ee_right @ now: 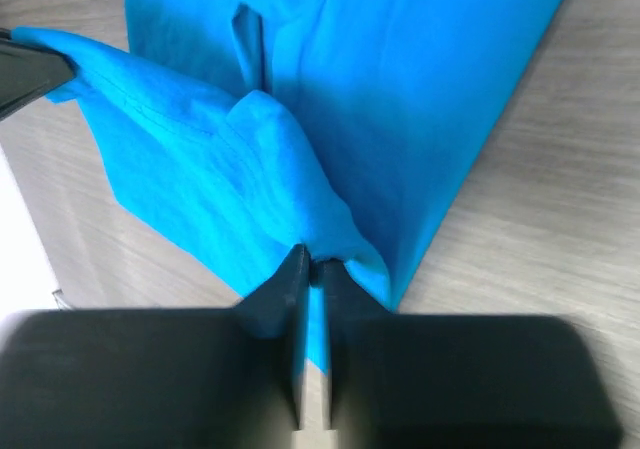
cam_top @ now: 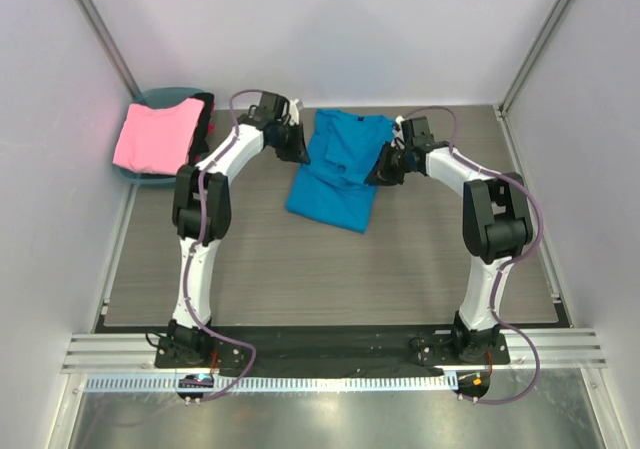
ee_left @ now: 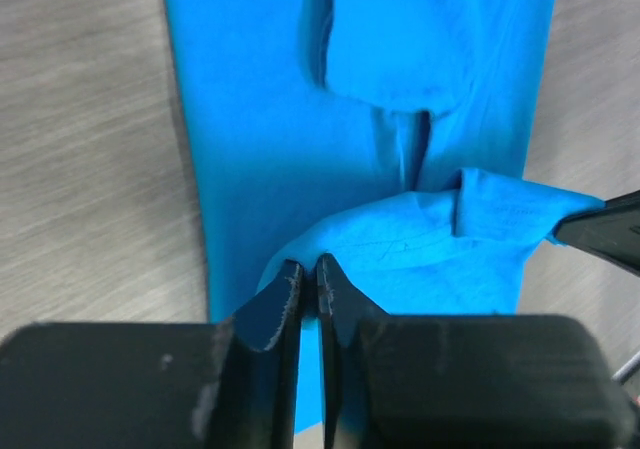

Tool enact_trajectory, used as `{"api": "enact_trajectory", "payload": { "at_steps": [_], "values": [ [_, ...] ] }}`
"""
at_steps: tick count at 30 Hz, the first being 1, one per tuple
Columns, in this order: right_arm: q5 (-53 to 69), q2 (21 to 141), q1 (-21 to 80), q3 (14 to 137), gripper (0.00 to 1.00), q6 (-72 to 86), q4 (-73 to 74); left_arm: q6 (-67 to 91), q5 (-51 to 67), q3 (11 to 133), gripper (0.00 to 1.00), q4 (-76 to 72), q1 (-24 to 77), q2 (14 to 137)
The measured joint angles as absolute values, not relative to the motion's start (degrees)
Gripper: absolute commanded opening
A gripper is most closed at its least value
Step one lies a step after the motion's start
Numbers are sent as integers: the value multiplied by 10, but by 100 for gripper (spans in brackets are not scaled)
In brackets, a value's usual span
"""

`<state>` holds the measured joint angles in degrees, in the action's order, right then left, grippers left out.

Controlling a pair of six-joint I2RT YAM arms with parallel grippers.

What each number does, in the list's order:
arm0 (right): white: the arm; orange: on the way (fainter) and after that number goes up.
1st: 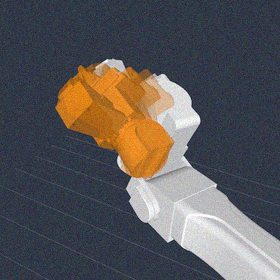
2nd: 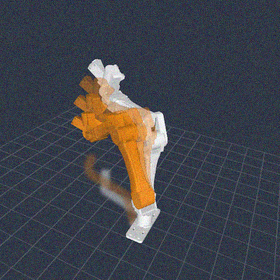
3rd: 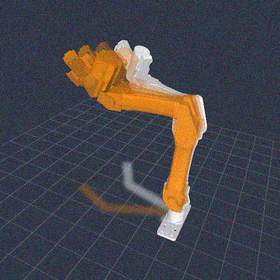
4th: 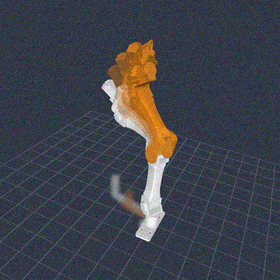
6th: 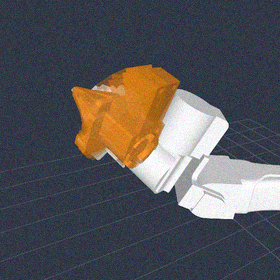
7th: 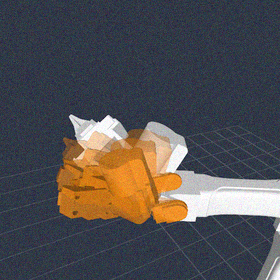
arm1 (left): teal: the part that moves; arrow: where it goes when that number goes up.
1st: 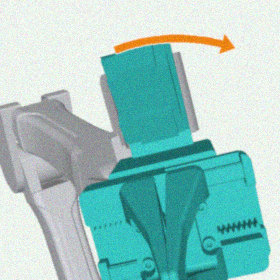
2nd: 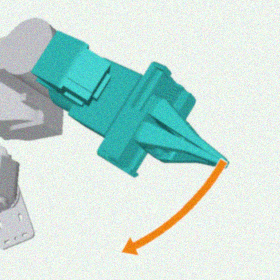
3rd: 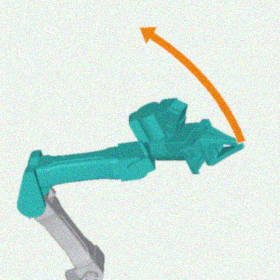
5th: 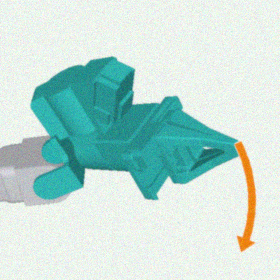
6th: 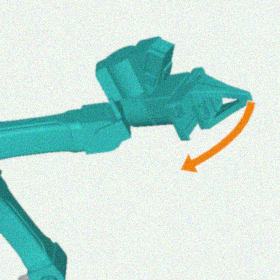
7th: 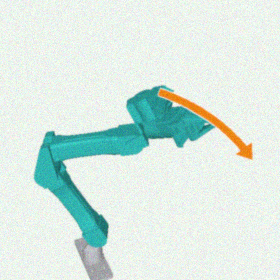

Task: Fold and stack the t-shirts
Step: Fold the tshirt

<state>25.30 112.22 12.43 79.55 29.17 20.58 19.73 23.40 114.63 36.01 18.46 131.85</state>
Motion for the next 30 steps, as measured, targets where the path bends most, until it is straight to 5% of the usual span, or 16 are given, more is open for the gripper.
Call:
{"api": "enact_trajectory", "payload": {
  "at_steps": [3,8,23,30],
  "values": [
    [243,1129,123,806,43,287,204,193,214,1156,35,356,185,1325],
    [234,1131,121,808,53,277,201,192,164,1149,55,356,183,1320],
    [327,1024,116,581,55,379,214,168,243,998,62,462,154,1223],
    [342,1032,125,576,52,415,197,165,275,941,63,484,155,1223]
  ]
}}
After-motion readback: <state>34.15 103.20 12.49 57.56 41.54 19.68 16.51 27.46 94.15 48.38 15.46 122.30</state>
